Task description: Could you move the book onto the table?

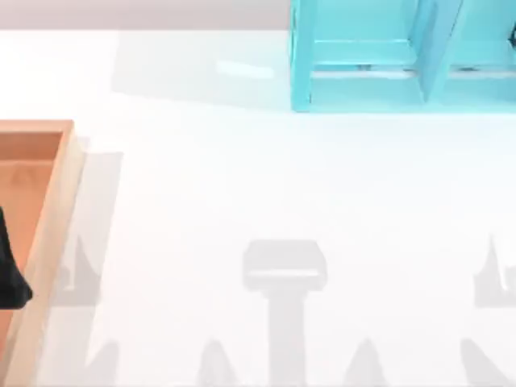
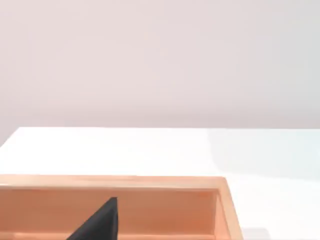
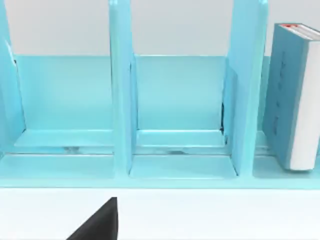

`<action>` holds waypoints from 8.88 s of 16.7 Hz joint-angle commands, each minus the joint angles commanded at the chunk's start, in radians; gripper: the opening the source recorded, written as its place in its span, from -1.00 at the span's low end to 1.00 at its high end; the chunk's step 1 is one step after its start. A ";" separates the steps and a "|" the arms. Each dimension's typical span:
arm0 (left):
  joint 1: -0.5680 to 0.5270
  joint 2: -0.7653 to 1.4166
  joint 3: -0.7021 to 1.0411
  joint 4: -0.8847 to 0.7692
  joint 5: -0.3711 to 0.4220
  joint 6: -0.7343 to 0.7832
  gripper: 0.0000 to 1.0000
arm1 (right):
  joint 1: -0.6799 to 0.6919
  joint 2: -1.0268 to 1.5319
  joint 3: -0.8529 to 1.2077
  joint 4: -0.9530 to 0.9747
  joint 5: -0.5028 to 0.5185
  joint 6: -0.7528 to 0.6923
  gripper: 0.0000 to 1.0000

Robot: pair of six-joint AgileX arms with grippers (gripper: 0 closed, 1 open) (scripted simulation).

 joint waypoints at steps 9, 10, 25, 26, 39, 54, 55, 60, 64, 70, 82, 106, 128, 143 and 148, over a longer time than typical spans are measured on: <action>0.000 0.000 0.000 0.000 0.000 0.000 1.00 | -0.076 0.294 0.177 0.228 -0.056 -0.007 1.00; 0.000 0.000 0.000 0.000 0.000 0.000 1.00 | -0.094 0.378 0.216 0.279 -0.072 -0.008 1.00; 0.000 0.000 0.000 0.000 0.000 0.000 1.00 | -0.374 1.981 0.786 1.049 -0.314 -0.024 1.00; 0.000 0.000 0.000 0.000 0.000 0.000 1.00 | -0.385 2.038 0.815 1.086 -0.324 -0.024 1.00; 0.000 0.000 0.000 0.000 0.000 0.000 1.00 | -0.397 2.201 0.952 1.143 -0.333 -0.023 1.00; 0.000 0.000 0.000 0.000 0.000 0.000 1.00 | -0.337 2.412 1.354 0.955 -0.270 -0.017 0.85; 0.000 0.000 0.000 0.000 0.000 0.000 1.00 | -0.337 2.412 1.354 0.955 -0.270 -0.017 0.70; 0.000 0.000 0.000 0.000 0.000 0.000 1.00 | -0.337 2.412 1.354 0.955 -0.270 -0.017 -0.06; 0.000 0.000 0.000 0.000 0.000 0.000 1.00 | -0.337 2.412 1.354 0.955 -0.270 -0.017 -0.66; 0.000 0.000 0.000 0.000 0.000 0.000 1.00 | -0.337 2.412 1.354 0.955 -0.270 -0.017 -1.00; 0.000 0.000 0.000 0.000 0.000 0.000 1.00 | -0.404 2.178 1.251 0.839 -0.313 -0.013 -1.00; 0.000 0.000 0.000 0.000 0.000 0.000 1.00 | -0.621 1.322 1.039 0.424 -0.523 0.072 -1.00; 0.000 0.000 0.000 0.000 0.000 0.000 1.00 | -1.274 1.170 3.307 0.561 -0.981 1.716 -1.00; 0.000 0.000 0.000 0.000 0.000 0.000 1.00 | -1.584 1.103 4.520 0.685 -1.255 2.574 -1.00; 0.000 0.000 0.000 0.000 0.000 0.000 1.00 | -1.594 1.100 4.565 0.692 -1.266 2.601 -1.00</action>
